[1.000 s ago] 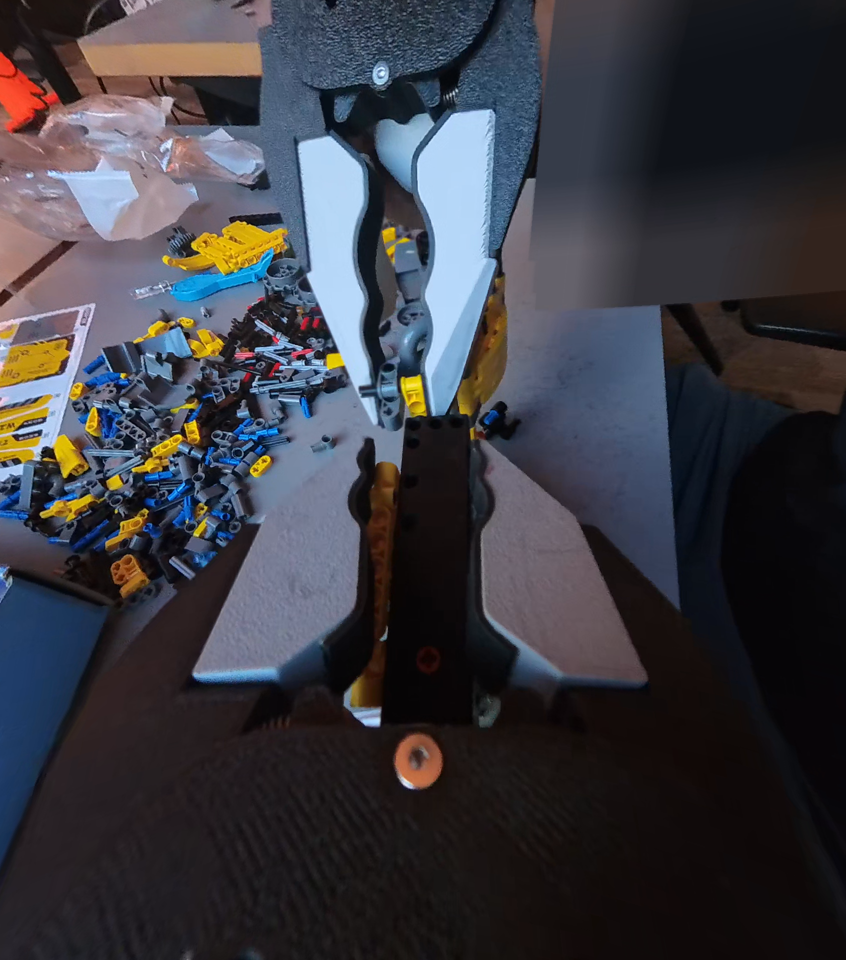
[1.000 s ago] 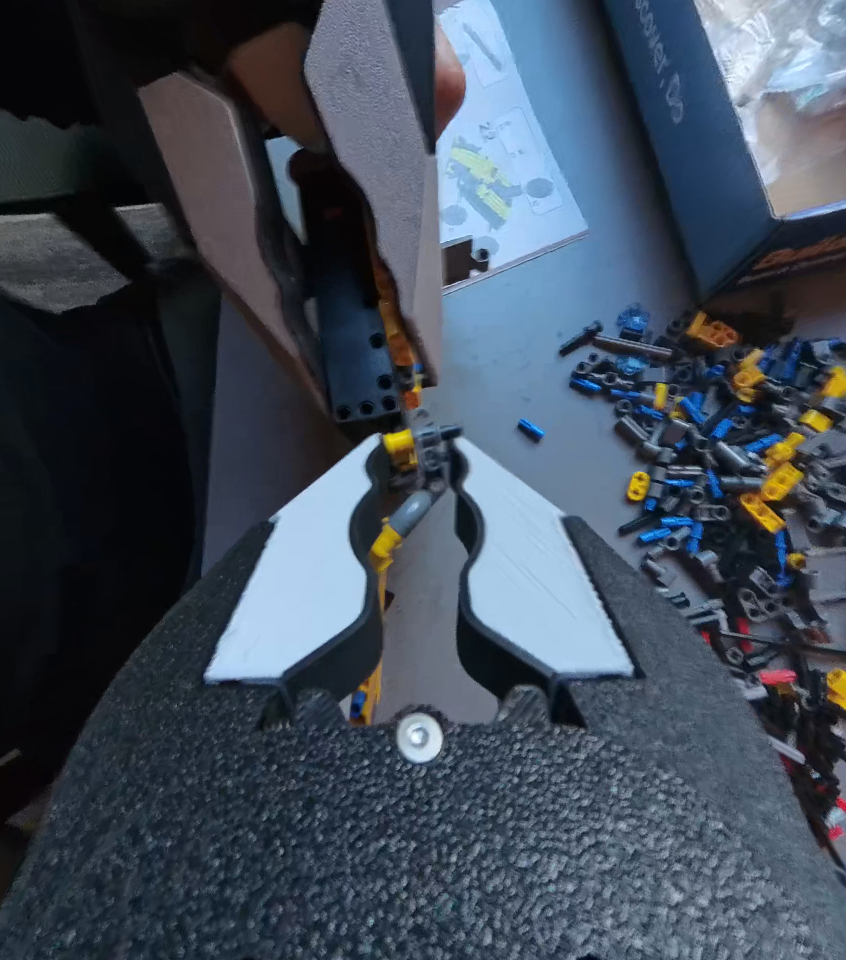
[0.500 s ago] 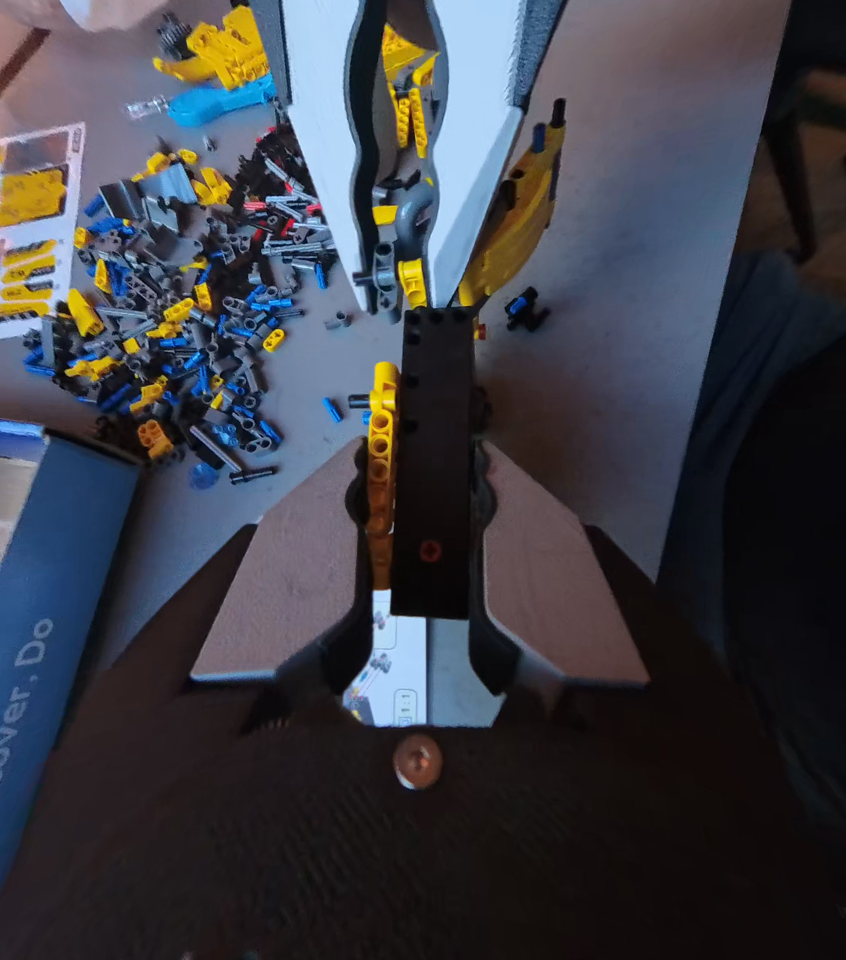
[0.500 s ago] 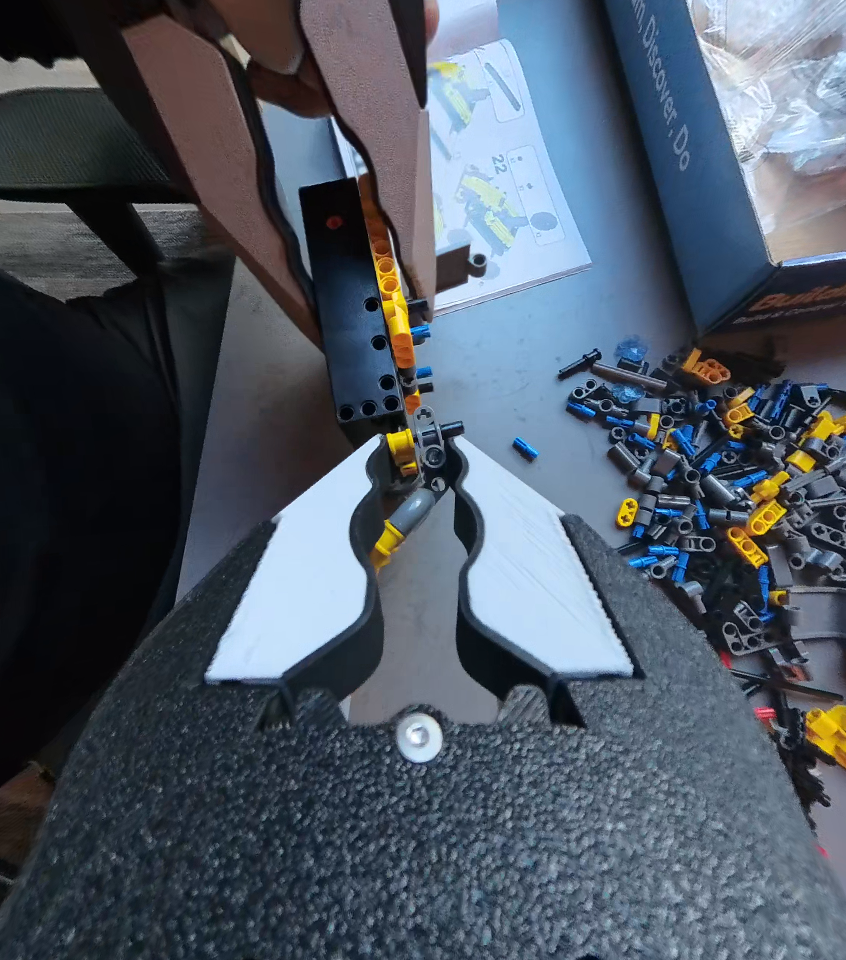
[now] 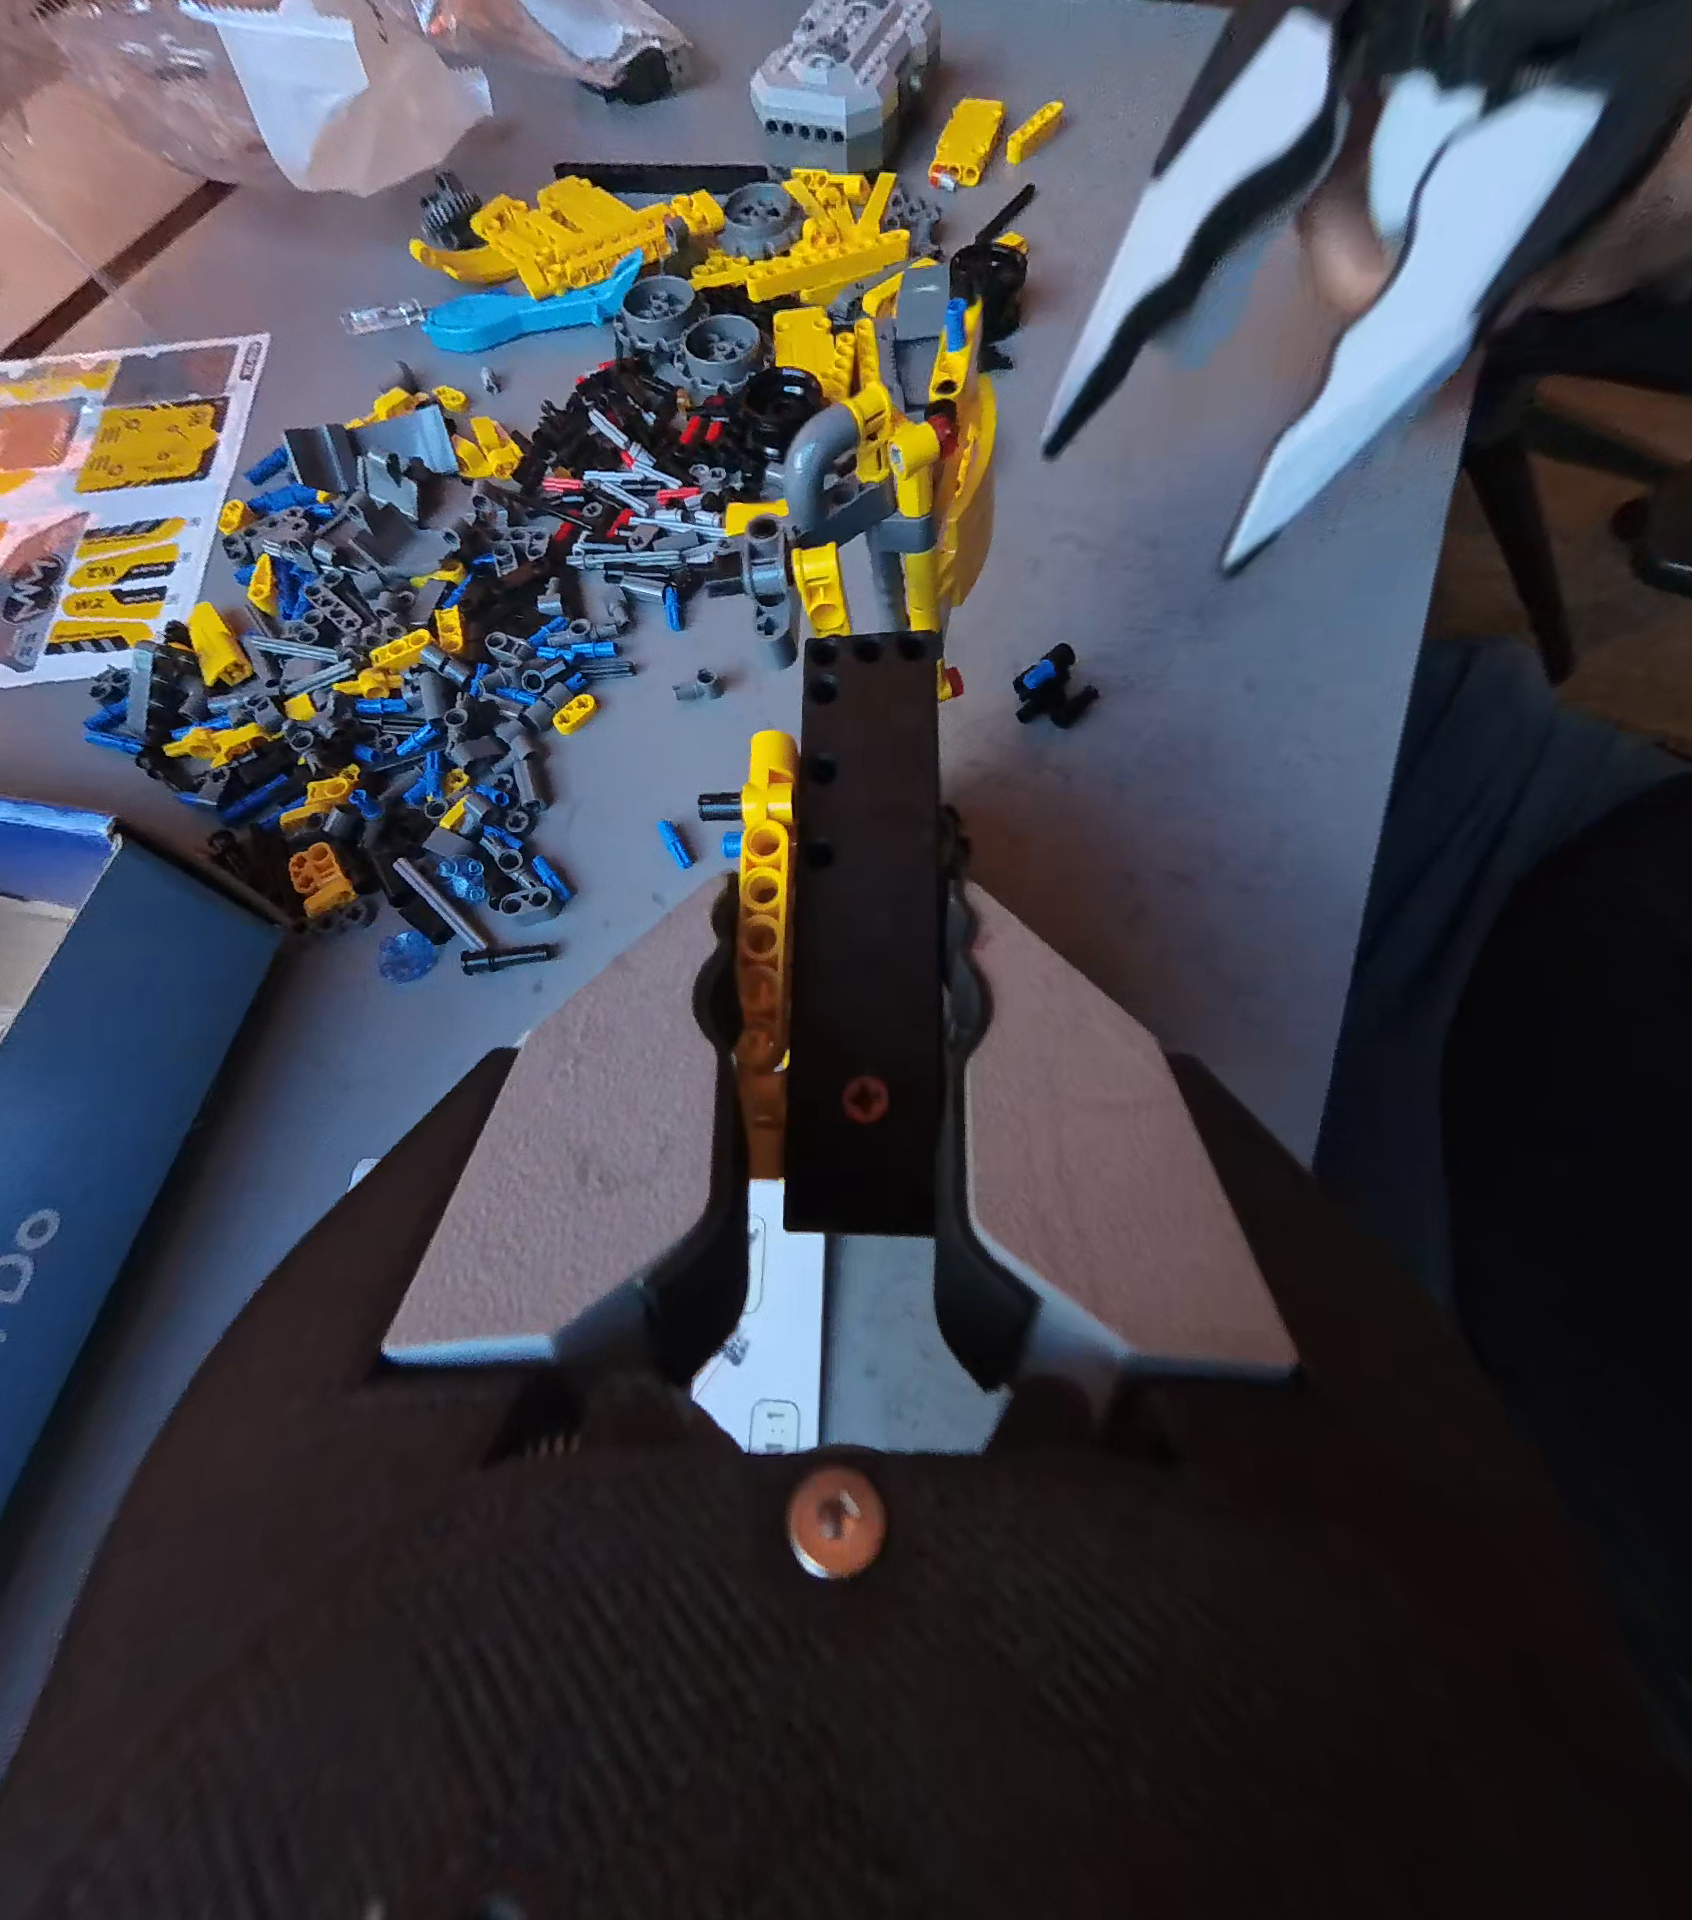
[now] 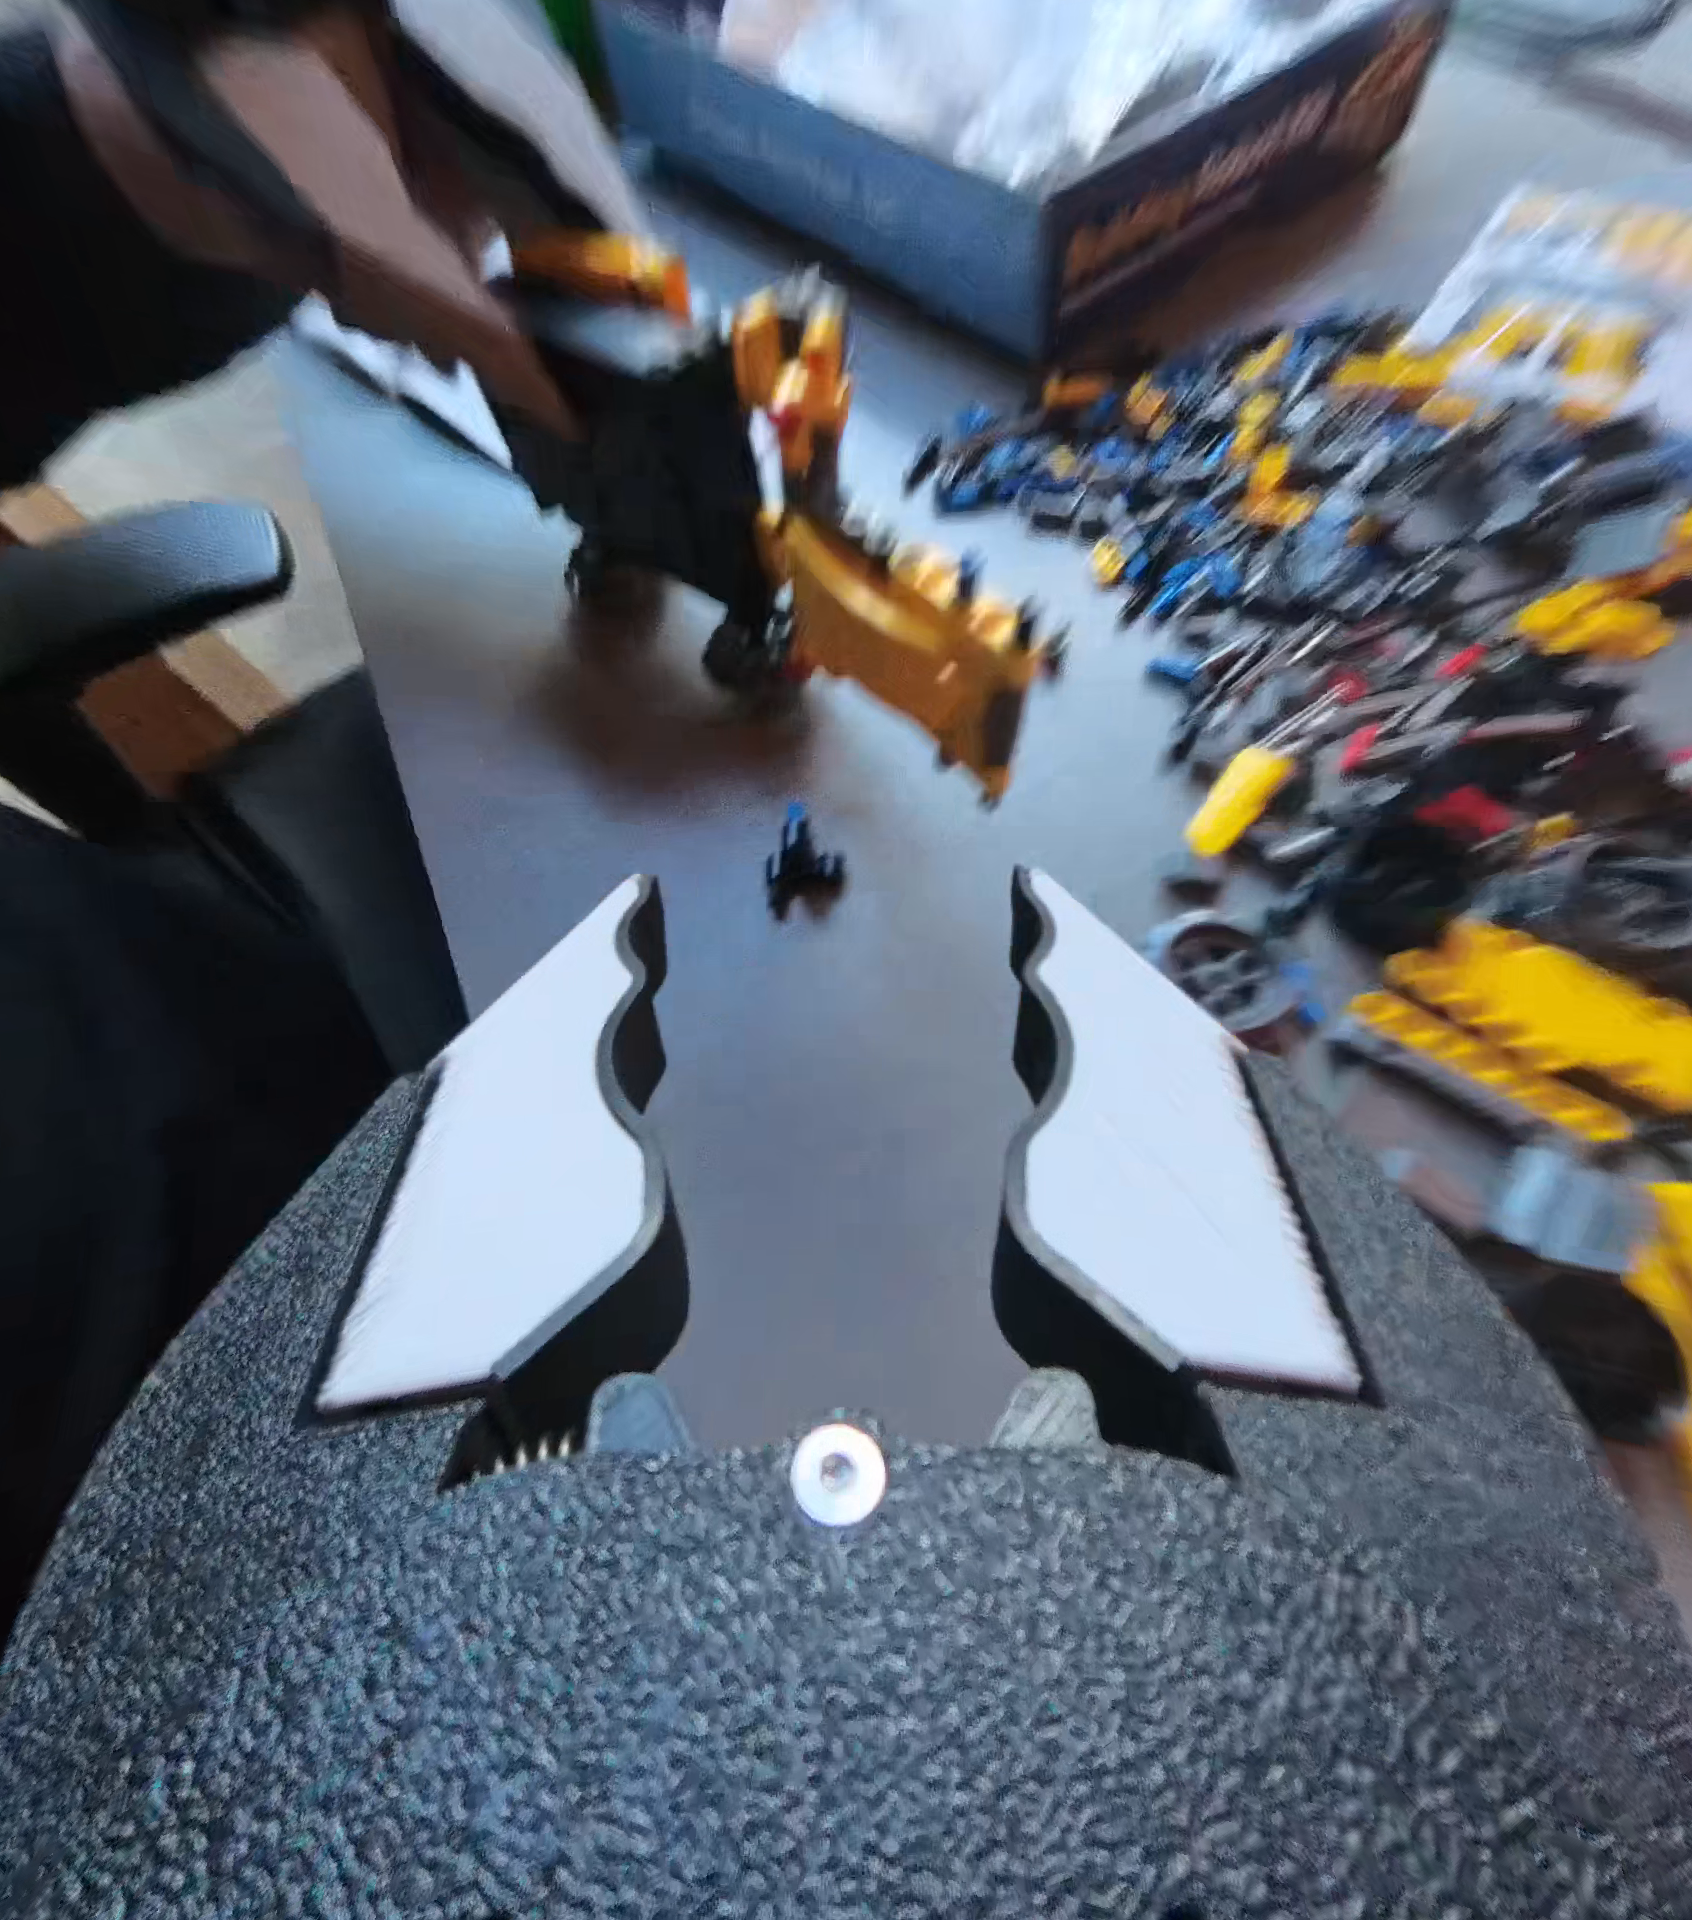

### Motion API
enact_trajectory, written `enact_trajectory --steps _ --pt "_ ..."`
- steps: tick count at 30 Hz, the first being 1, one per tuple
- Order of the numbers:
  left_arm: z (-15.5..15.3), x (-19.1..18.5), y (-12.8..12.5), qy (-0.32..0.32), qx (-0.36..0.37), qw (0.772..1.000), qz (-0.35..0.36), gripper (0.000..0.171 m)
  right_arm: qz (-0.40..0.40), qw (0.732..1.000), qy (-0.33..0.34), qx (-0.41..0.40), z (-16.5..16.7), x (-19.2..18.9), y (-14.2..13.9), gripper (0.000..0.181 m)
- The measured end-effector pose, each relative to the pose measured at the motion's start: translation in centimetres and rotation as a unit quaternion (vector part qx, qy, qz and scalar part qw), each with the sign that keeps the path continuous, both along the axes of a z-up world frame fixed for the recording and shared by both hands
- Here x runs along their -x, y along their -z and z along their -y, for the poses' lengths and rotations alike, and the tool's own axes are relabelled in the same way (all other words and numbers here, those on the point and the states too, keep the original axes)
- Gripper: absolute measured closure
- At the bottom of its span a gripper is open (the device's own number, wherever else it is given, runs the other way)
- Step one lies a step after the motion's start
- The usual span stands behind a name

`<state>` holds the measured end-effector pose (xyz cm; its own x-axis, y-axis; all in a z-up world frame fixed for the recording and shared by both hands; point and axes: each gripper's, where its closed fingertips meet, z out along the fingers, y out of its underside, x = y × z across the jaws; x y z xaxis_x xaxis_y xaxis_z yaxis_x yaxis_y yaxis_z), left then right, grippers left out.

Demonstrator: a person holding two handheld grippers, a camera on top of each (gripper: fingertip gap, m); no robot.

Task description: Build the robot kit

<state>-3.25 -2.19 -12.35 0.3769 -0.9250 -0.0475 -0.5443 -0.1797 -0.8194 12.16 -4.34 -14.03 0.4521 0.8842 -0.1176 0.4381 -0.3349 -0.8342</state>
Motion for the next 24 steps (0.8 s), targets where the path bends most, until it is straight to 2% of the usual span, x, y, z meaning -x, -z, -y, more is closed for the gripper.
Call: enact_trajectory --steps 2,6,8,9,12,18,20,24 --pt "0.2 0.2 -0.1 -0.007 -0.007 1.0 0.0 0.138 0.045 0.999 0.001 -0.017 0.1 1.9 2.4 0.119" --pt "1.2 1.1 -0.8 -0.02 -0.023 1.0 0.004 0.138 0.098 0.995 -0.031 0.0 -0.4 5.1 5.4 0.13" --pt "1.8 1.6 -1.4 -0.021 -0.039 0.999 0.013 0.138 0.109 0.993 -0.049 0.022 -0.3 5.6 6.2 0.158" --pt "2.1 1.7 -1.7 -0.02 -0.043 0.999 0.018 0.138 0.113 0.992 -0.045 0.026 -0.4 5.3 6.2 0.158" --pt "3.0 1.5 -1.8 -0.015 -0.047 0.999 0.022 0.138 0.141 0.99 -0.013 0.014 -0.8 1.4 6.2 0.158" --pt "4.4 0.0 -1.1 0.009 -0.038 0.999 0.019 0.138 0.17 0.978 0.123 0.009 -3.2 -14.6 5.9 0.158" --pt "4.5 -0.8 -0.7 0.016 -0.031 0.999 0.008 0.138 0.167 0.978 0.129 0.003 -4.0 -16.7 6.0 0.158" --pt "5.2 -2.2 -0.1 0.038 -0.025 0.999 -0.019 0.138 0.133 0.987 0.095 -0.004 -4.3 -16.5 6.3 0.158"
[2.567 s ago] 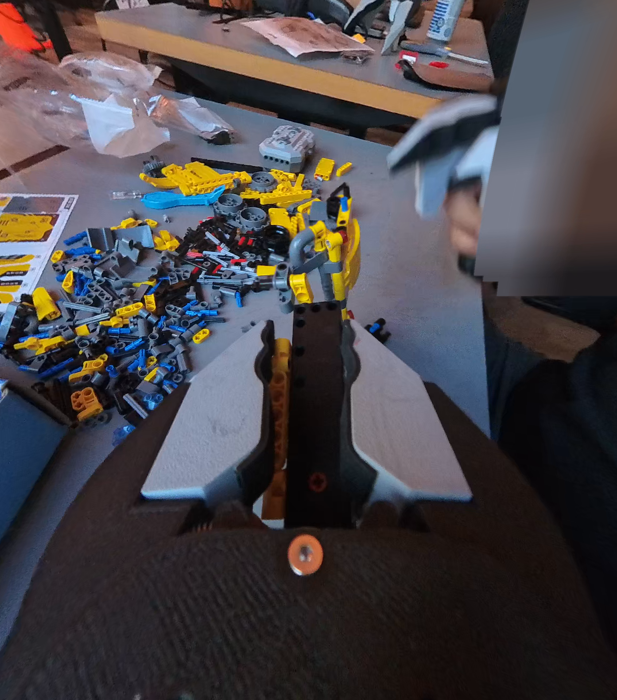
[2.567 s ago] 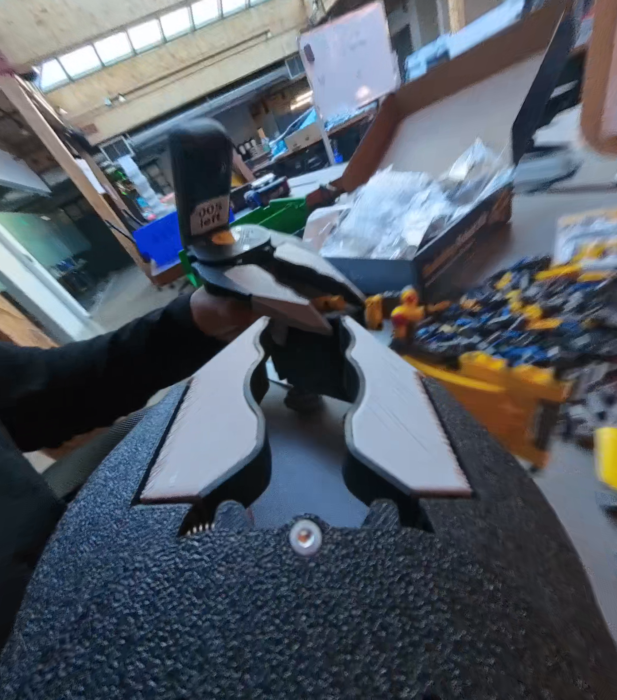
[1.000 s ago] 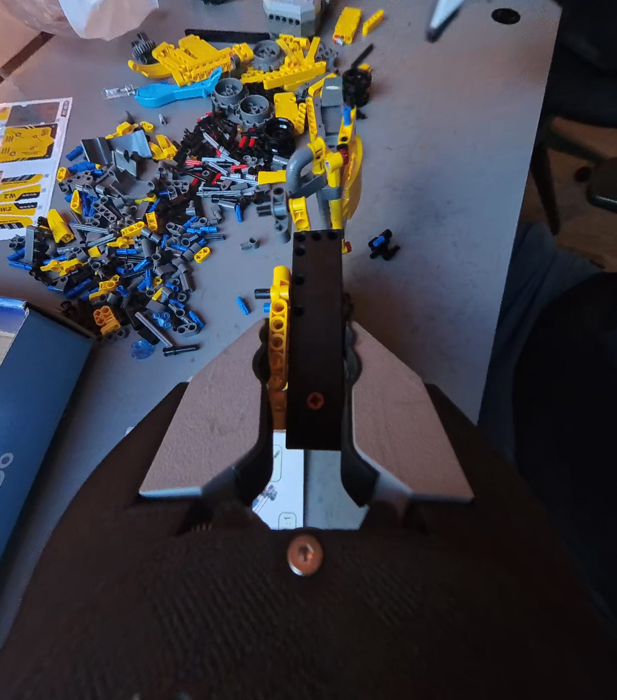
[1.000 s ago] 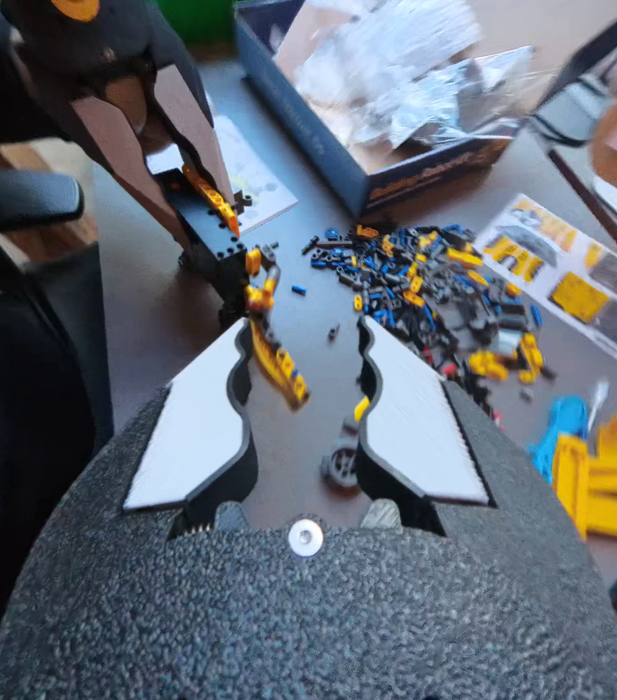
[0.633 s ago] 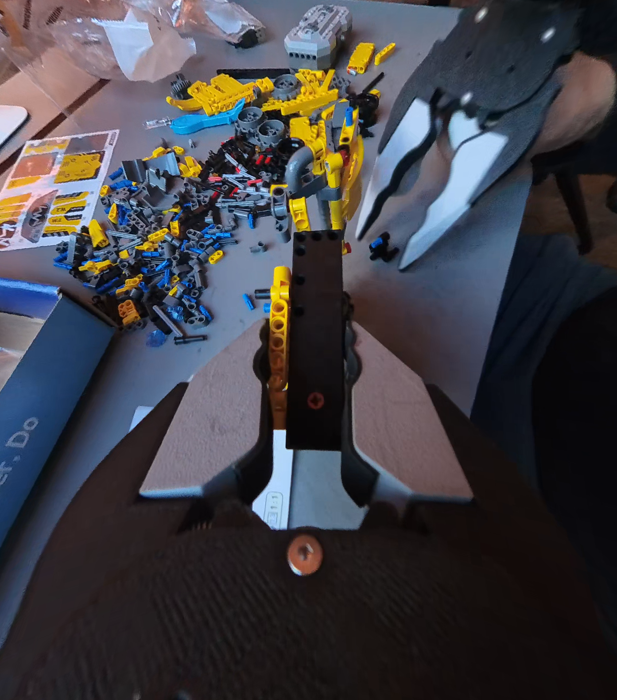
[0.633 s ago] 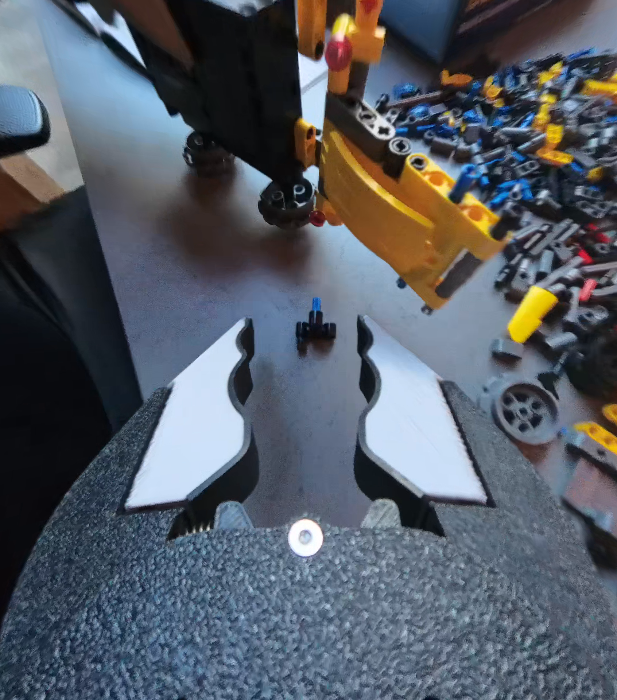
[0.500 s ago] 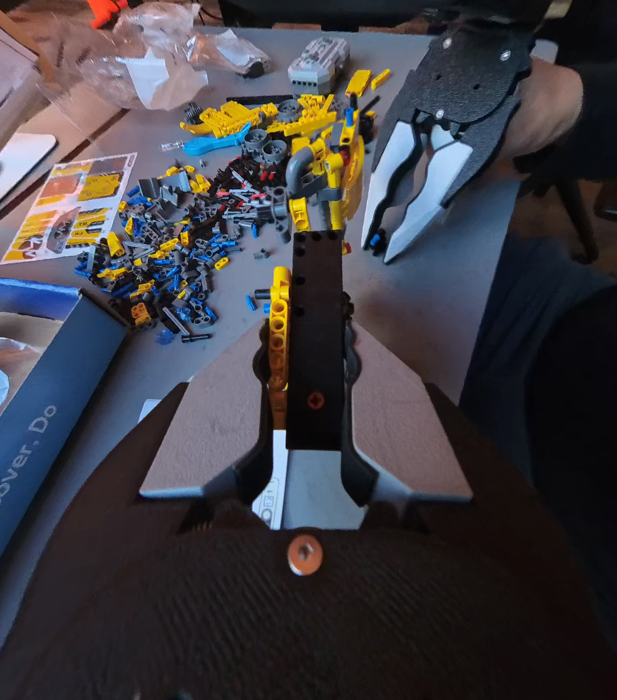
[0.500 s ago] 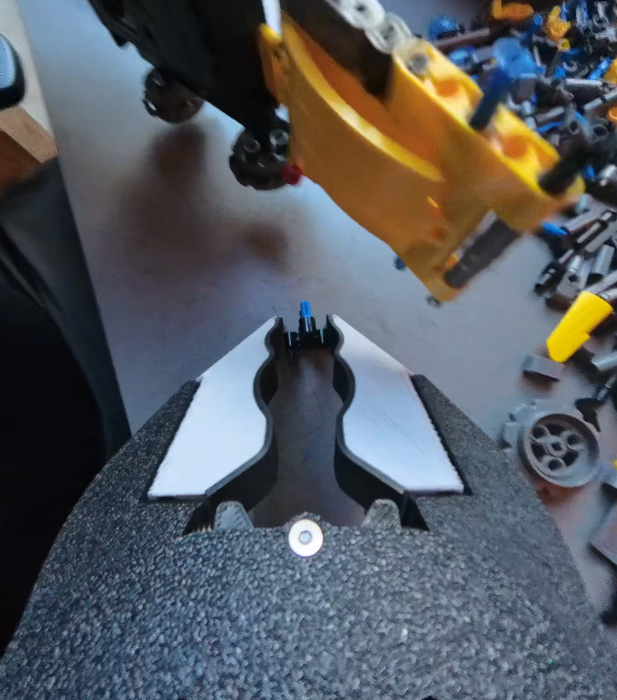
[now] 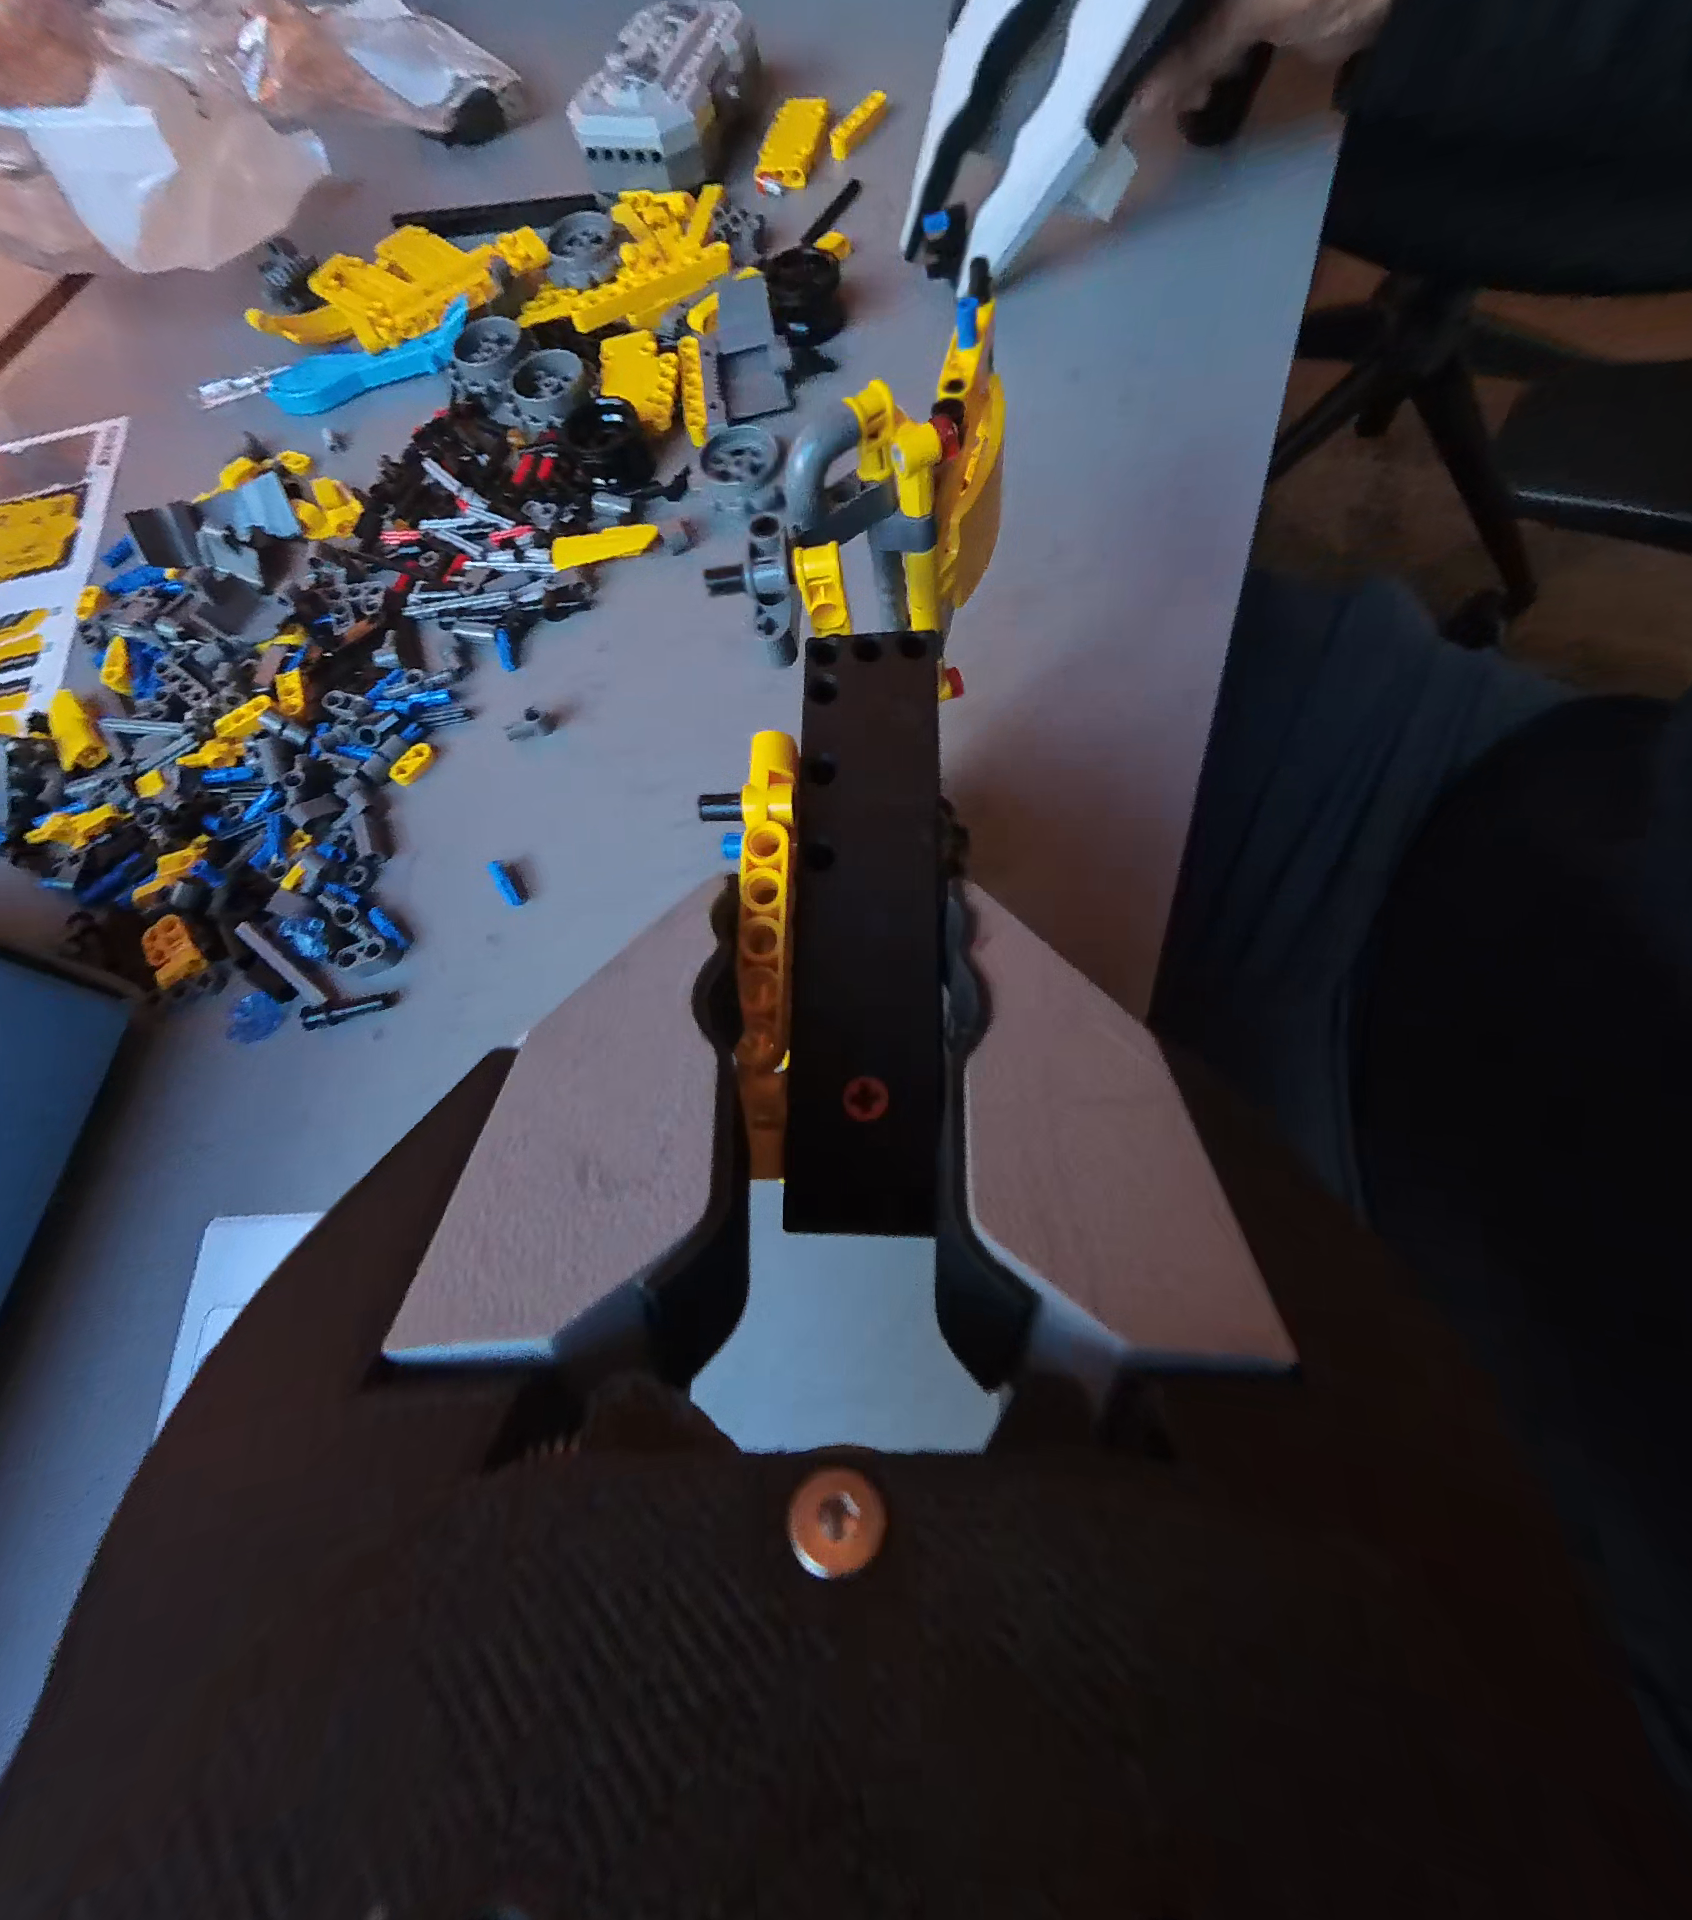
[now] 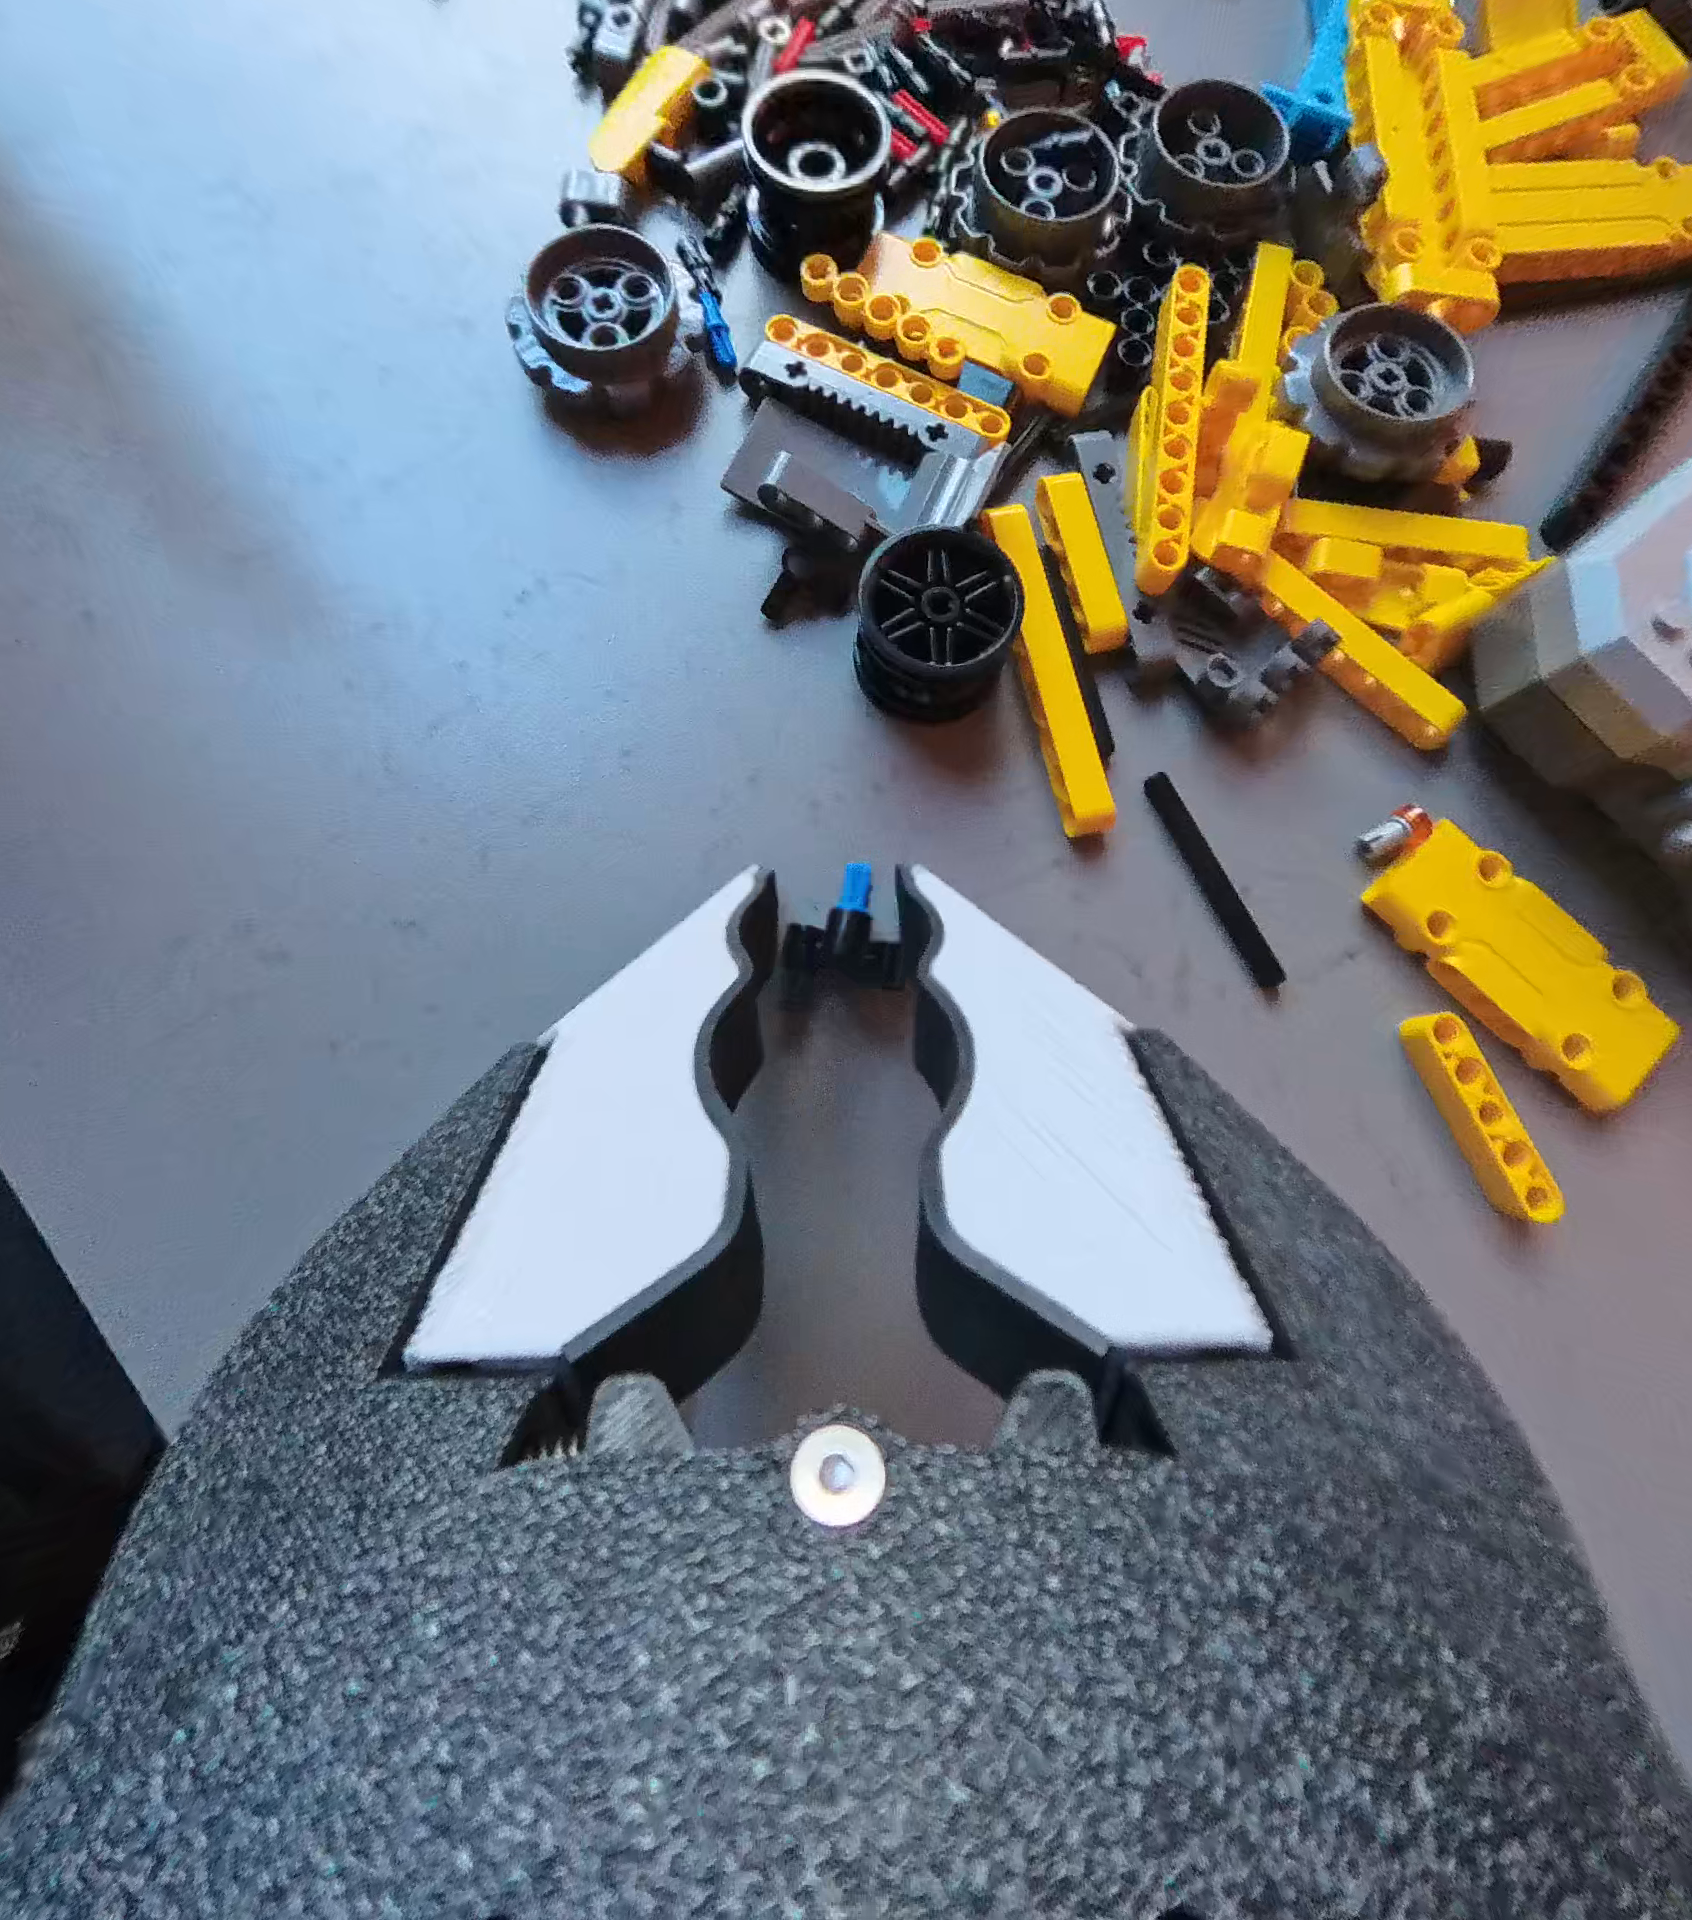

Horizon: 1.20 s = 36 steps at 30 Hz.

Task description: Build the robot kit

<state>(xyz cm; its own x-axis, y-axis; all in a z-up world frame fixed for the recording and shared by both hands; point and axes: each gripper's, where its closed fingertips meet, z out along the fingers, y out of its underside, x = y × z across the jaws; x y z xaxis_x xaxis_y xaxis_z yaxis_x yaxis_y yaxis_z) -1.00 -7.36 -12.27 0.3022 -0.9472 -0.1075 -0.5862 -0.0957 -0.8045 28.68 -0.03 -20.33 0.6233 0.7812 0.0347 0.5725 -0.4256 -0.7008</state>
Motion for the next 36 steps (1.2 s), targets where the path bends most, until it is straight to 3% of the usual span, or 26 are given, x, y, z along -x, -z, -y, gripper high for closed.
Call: enact_trajectory --steps 5,8,11,14,16,20,25,30,36 --pt "0.6 -1.0 0.4 0.016 0.007 1.0 -0.021 0.137 -0.001 0.999 0.01 -0.031 1.4 -1.2 -1.0 0.14" --pt "0.8 -1.1 0.4 0.021 0.008 0.999 -0.028 0.138 -0.054 0.996 0.02 -0.069 3.5 0.0 -4.4 0.135" --pt "0.7 -1.1 0.4 0.025 0.011 0.999 -0.033 0.137 -0.162 0.983 -0.022 -0.077 7.1 6.3 -8.5 0.141" --pt "0.4 -1.3 0.4 0.021 0.011 0.999 -0.024 0.137 -0.27 0.957 -0.105 -0.018 12.1 15.3 -10.6 0.145" --pt "0.3 -1.4 0.4 0.018 0.01 1.0 -0.013 0.137 -0.332 0.935 -0.121 0.018 14.6 20.2 -10.9 0.144" --pt "0.1 -1.4 0.2 0.021 0.014 1.0 0.012 0.137 -0.313 0.949 -0.037 -0.017 13.4 24.1 -7.6 0.141" --pt "0.4 -1.3 0.2 0.029 -0.007 1.0 0.008 0.137 -0.262 0.955 0.052 -0.126 10.0 24.5 -7.9 0.133" --pt "0.8 -1.1 0.2 0.02 -0.01 1.0 0.006 0.137 -0.257 0.953 0.079 -0.137 8.9 26.0 -7.7 0.117" --pt "1.3 -0.5 0.2 0.013 0.01 1.0 0.006 0.138 -0.206 0.944 0.148 -0.211 8.6 26.2 -8.3 0.12"
